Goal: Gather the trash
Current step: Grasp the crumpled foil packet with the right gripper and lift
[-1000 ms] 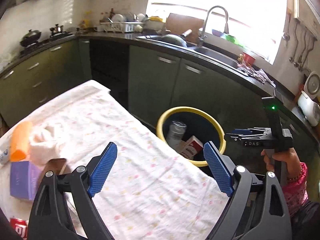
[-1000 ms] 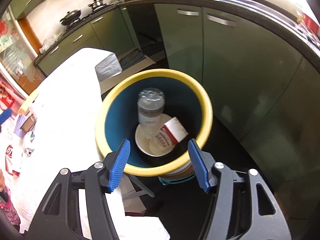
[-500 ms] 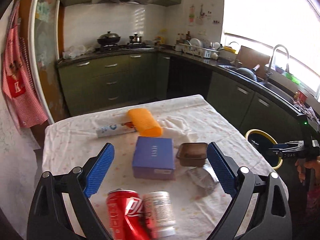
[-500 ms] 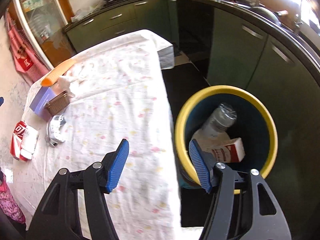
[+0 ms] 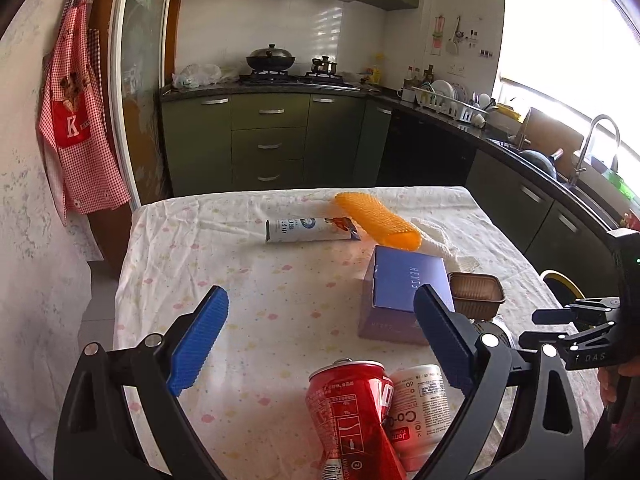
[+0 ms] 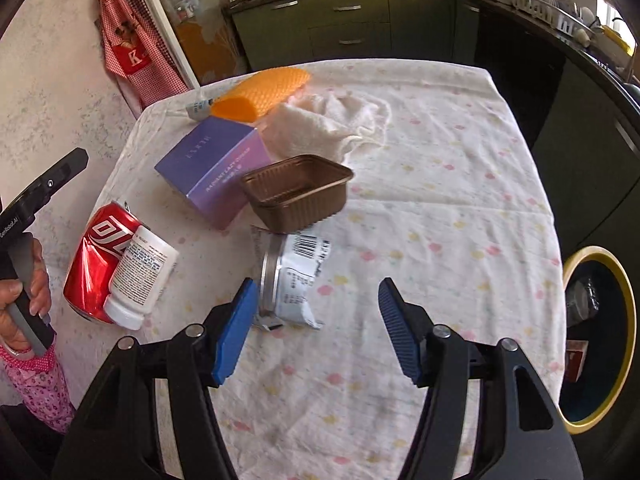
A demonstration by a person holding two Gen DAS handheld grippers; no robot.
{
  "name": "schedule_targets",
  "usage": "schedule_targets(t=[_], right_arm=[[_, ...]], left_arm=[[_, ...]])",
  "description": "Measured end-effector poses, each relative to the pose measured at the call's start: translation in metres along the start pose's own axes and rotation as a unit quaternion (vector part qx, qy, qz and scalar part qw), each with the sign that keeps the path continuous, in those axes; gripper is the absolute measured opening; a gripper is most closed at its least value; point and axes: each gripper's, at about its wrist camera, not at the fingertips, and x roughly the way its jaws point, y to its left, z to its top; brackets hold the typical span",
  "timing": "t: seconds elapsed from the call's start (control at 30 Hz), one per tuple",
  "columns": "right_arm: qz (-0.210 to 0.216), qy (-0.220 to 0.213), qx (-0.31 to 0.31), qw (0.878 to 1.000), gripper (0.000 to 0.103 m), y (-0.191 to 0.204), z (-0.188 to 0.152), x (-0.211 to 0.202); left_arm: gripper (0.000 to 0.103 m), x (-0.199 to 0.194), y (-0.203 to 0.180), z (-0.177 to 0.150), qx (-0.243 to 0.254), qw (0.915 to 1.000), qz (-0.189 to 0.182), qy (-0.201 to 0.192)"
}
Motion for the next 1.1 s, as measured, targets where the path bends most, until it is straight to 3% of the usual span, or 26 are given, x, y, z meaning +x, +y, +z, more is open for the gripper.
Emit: schedule_targets(t=[0.4, 0.7, 1.1], right_arm=[[-0.012, 0.022, -0.011, 1.0, 0.059, 0.028, 0.002, 0.042], [-0.019, 0.016, -0.013, 1.0, 0.038, 0.027, 0.001, 0.039], [0.005, 0.01, -0.01, 1.0, 0.032, 0.018, -0.019, 0.011]], left_arm=[[0.093, 0.006, -0.002, -0.005, -0.003, 0.9999, -0.01, 0.001], [0.093, 0.01, -0.005, -0.007, -0.001, 0.9999, -0.012, 0.007], [0.093, 0.002, -0.018, -0.006, 0.009, 0.9999, -0.012, 0.006]])
